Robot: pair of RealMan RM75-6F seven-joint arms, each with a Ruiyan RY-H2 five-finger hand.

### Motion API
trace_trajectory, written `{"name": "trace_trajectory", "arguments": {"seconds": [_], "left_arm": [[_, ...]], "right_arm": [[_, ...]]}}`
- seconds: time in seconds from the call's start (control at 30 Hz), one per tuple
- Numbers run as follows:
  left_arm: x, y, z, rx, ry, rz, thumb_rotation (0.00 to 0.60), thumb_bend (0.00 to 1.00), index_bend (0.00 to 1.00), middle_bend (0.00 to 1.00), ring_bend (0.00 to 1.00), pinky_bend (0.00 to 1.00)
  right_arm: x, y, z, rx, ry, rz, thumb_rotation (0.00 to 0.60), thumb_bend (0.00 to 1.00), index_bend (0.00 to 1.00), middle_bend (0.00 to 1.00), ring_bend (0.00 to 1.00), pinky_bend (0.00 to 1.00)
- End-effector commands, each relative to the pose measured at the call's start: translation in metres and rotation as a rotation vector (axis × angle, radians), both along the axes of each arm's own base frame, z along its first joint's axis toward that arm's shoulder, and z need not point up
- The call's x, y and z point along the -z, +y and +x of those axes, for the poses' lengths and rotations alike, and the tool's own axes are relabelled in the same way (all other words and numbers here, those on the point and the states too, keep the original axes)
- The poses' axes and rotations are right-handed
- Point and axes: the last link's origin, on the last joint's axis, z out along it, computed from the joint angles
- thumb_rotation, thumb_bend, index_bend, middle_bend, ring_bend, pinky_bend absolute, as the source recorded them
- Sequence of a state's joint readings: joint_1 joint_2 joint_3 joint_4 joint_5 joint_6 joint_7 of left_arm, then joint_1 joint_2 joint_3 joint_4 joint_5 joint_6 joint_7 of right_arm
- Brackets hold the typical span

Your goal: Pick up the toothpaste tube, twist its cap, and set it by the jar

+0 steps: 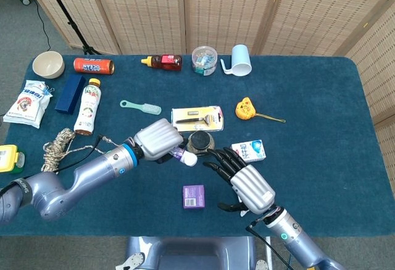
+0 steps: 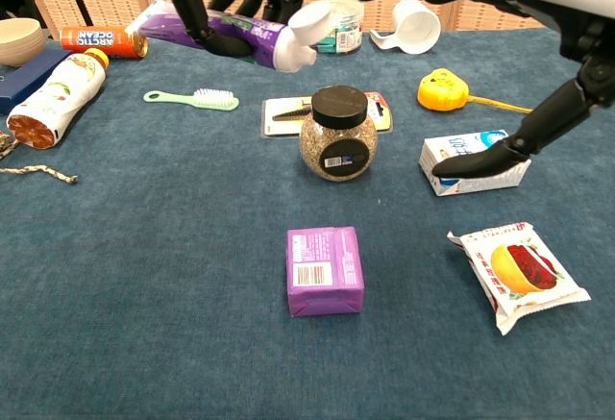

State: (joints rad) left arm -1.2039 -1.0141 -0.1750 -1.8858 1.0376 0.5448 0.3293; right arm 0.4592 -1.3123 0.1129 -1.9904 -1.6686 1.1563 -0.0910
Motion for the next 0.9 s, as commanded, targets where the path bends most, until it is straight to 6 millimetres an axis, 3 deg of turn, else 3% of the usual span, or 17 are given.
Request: {"name": "trace_trajectory", "arguments": {"seconds": [0.03, 0.4, 0.9], "left_arm": [[0.004, 0.000, 0.003, 0.004, 0.004, -0.004, 0.600, 0.52, 0.62, 0.54, 0.49, 0.57], [0.013, 0.003, 0.013, 0.007, -0.005, -0.004, 0.600, 0.52, 0.62, 0.54, 0.49, 0.57], [0.009, 0.001, 0.015, 0.011, -0.022, 0.007, 0.600, 0.52, 0.62, 0.54, 0.50, 0.57]], "right_arm": [[0.000, -0.001, 0.001, 0.001, 0.003, -0.001, 0.600, 0.12, 0.13, 0.00, 0.00, 0.00], [0.004, -0.004, 0.001, 0.012, 0.033, 0.005, 0.600, 0.12, 0.13, 0.00, 0.00, 0.00], [0.007, -0.005, -0.005, 0.031, 0.053, 0.014, 0.600, 0.12, 0.14, 0.00, 0.00, 0.00]]}}
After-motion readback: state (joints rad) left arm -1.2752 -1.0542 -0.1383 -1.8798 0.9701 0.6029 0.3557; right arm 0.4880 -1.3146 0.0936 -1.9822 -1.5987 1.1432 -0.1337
